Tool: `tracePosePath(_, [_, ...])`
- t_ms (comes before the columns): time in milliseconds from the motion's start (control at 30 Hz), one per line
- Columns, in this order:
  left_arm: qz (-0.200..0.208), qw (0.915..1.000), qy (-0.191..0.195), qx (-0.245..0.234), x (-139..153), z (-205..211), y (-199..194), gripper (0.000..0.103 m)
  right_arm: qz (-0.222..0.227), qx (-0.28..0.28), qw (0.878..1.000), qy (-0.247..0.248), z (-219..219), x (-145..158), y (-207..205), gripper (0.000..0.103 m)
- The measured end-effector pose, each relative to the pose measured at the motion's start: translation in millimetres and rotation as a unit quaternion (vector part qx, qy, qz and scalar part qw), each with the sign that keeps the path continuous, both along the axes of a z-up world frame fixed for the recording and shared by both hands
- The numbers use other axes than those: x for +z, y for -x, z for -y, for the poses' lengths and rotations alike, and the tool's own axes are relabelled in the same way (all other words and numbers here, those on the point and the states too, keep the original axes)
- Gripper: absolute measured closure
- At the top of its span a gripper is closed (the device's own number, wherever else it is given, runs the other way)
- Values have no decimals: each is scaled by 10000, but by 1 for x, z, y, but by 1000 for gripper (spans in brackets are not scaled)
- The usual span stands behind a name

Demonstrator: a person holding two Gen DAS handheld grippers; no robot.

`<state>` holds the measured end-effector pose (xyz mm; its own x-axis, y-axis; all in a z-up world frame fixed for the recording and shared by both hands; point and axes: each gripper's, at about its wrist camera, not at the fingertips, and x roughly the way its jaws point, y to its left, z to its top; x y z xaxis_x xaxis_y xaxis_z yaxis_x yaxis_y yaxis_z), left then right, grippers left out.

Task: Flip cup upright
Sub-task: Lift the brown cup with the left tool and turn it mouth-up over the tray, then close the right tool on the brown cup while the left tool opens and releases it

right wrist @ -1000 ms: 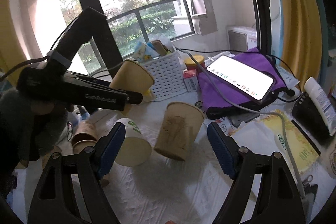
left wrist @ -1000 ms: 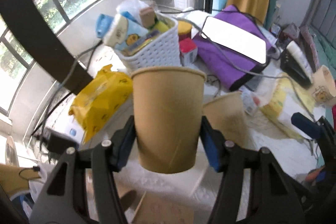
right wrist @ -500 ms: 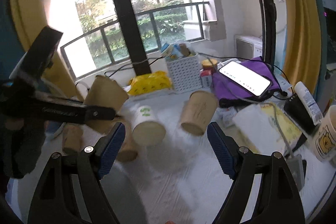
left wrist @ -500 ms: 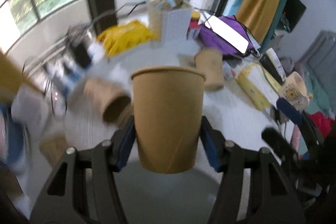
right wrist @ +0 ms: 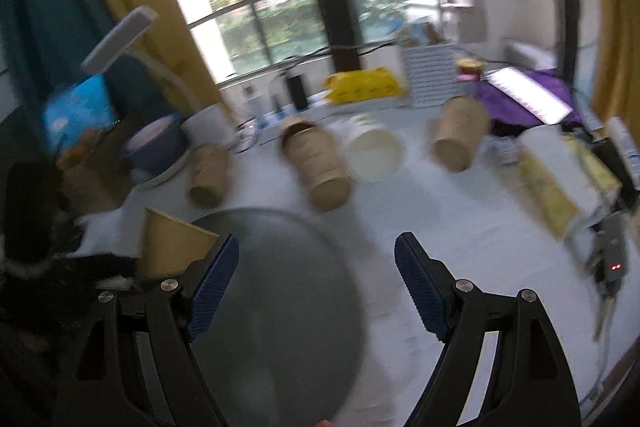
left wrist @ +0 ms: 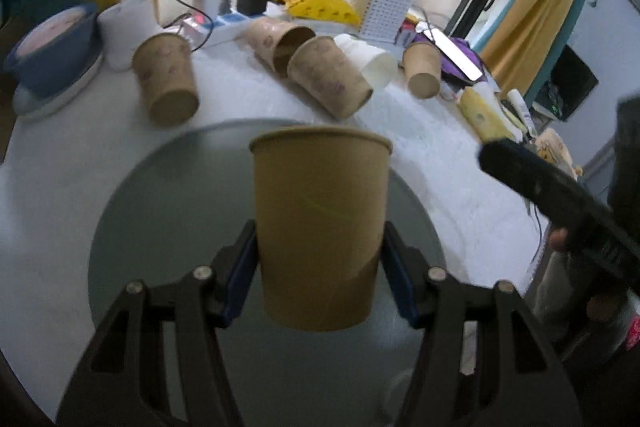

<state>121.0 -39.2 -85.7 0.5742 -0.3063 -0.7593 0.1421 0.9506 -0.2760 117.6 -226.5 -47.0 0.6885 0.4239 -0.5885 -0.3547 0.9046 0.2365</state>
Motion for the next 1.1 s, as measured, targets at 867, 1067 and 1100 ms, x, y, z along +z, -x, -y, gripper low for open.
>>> tracePosePath(867, [2494,9676,-2,-402,2,3,129,43,-830,1613,9796,-861,-64,6,79,21])
tracePosePath(1067, [2573,9651,6,-488,3,5,132,43,-865,1714,9775,-879,-67,5,79,34])
tracePosePath(1100, [2567,9653,8,-487,2,5,133,43,-868,1715,9774,-879,-68,4,78,35])
